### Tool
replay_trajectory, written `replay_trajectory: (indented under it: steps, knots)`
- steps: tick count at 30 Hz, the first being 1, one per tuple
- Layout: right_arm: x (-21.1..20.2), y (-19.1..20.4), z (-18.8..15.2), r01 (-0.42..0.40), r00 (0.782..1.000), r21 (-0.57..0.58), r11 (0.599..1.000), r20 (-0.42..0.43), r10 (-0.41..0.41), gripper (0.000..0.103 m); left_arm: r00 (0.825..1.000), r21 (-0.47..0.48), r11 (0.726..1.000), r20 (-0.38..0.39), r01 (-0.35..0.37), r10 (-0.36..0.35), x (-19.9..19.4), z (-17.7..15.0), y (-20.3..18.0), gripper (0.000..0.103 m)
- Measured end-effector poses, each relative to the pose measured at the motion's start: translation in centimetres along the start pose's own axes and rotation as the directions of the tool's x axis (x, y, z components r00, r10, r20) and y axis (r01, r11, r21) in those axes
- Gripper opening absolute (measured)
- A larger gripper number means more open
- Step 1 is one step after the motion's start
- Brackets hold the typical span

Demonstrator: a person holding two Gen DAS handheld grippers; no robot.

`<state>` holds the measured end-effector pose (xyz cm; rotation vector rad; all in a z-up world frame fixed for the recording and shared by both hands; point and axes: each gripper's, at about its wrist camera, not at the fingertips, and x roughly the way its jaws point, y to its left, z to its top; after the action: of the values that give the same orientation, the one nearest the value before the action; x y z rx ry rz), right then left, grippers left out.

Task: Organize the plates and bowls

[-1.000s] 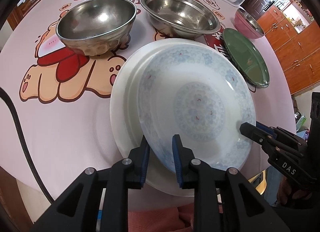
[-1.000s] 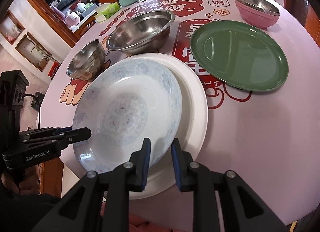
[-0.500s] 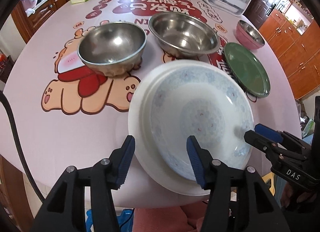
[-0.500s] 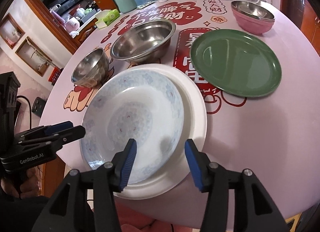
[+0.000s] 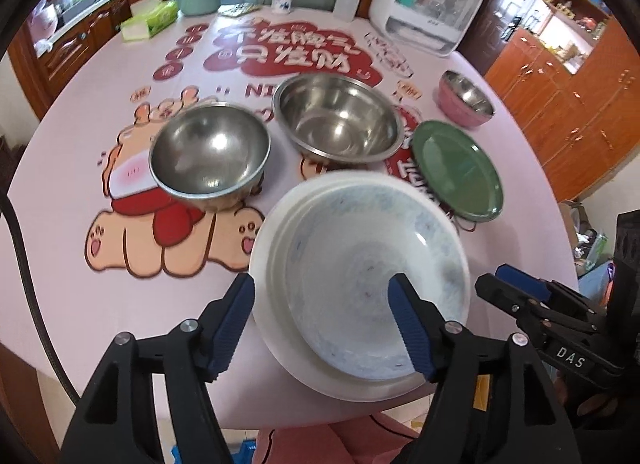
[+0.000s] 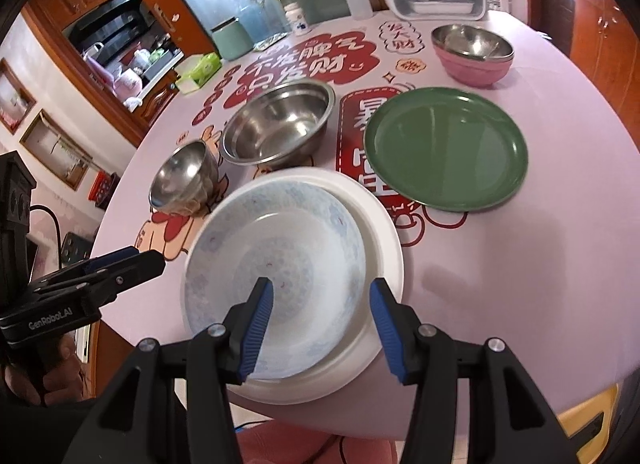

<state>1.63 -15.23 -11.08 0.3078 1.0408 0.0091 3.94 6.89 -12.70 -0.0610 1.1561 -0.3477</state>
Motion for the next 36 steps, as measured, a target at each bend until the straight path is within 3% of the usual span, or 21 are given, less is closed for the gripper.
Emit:
replay_trajectory:
  steps: [7,11,24,36]
  knots:
    - [-2.2,1.8,-1.7,0.042,0.996,0.062,0.997,0.071,-0.046,0.052,0.998,0.083,0.995,0.02,0.061,-0.063,-2.6,0.1,0.5,0.072]
    - [-3.4,2.6,-3.3,0.065,0.991,0.084,0.994,0.115,-0.075,0.062,0.996,0.11,0.99,0.02,0.09,-0.092,-3.0,-0.1,1.0,0.072]
    - [-7.0,2.1,-7.5,0.115,0.969,0.157,0.981,0.2,-0.146,0.062,0.981,0.196,0.962,-0.005,0.191,-0.194,-3.4,-1.0,-2.0,0.072]
    - [-7.3,-1.8,-5.0,0.071,0.959,0.14,0.988,0.264,-0.107,0.062,0.983,0.255,0.951,-0.005,0.177,-0.182,-2.9,-0.2,-6.6,0.072]
